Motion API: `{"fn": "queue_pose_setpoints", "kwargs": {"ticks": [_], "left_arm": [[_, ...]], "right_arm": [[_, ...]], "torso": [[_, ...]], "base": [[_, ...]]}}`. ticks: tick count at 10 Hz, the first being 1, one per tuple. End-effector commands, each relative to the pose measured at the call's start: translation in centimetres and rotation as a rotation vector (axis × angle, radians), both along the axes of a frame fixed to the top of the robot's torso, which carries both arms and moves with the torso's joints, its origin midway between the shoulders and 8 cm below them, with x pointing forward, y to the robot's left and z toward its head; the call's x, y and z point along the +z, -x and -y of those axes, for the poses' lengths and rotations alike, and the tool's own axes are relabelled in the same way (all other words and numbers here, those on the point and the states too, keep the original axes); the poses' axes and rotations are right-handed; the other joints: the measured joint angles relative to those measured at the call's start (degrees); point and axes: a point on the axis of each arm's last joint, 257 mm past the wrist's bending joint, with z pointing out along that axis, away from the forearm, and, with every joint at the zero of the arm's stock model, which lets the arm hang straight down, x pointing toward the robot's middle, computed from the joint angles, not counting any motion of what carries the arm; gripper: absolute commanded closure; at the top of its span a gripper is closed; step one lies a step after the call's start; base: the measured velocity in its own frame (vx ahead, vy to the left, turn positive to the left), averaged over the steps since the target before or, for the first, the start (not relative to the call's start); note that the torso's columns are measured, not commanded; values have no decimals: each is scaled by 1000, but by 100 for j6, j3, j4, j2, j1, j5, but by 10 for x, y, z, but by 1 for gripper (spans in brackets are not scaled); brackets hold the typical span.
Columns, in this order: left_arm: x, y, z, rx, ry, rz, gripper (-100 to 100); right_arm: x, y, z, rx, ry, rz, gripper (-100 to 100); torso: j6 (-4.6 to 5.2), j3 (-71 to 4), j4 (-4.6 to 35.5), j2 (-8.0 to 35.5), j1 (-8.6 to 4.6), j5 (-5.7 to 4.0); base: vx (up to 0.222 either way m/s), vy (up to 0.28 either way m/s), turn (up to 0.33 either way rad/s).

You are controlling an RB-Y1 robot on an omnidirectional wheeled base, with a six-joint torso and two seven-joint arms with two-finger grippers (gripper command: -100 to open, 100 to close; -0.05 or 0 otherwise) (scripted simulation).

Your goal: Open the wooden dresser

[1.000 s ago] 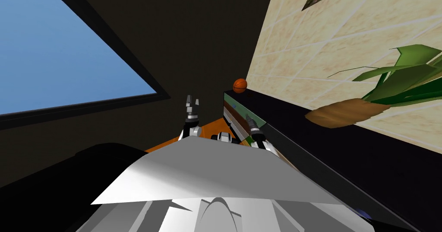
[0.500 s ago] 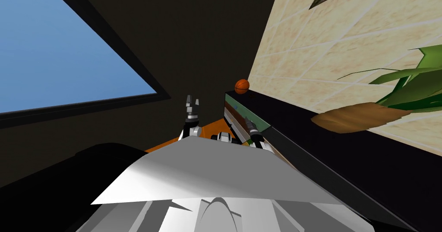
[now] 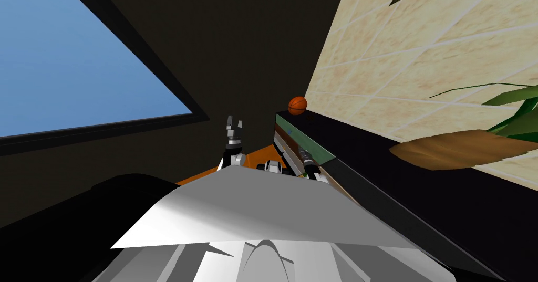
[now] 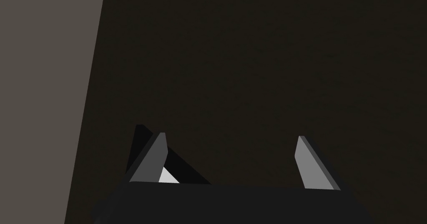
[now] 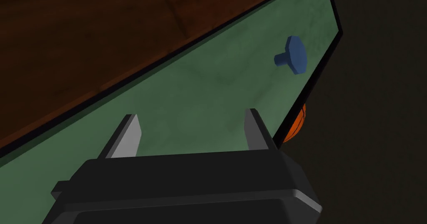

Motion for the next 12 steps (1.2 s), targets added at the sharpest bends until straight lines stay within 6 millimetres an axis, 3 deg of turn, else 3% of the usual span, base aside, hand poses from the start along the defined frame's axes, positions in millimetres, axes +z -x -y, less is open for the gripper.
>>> {"fn": "queue_pose_setpoints", "kwargs": {"ticks": [1,3,4,5,12], "left_arm": [[0,0,0,0,0,0,0],[0,0,0,0,0,0,0],[0,0,0,0,0,0,0],[0,0,0,0,0,0,0],[0,0,0,0,0,0,0]], "right_arm": [[-22,6,11,-34,51,-66,-100],[-47,17,19,-46,136,-140,-100],[-47,17,20,-51,137,-144,-100],[-66,25,23,-45,207,-197,-100],[-71,29,30,-64,224,-220,-100]], "torso": [[-3,-5,-3,-11,-9,-2],[-9,-1,-3,-15,-29,-14],[-17,-10,-18,-45,-43,-28],[-25,-19,-28,-66,-65,-43],[-20,-25,-71,-102,-128,-99]], "base": [[20,10,-16],[49,32,44],[30,18,-13],[56,31,74],[12,14,1]]}}
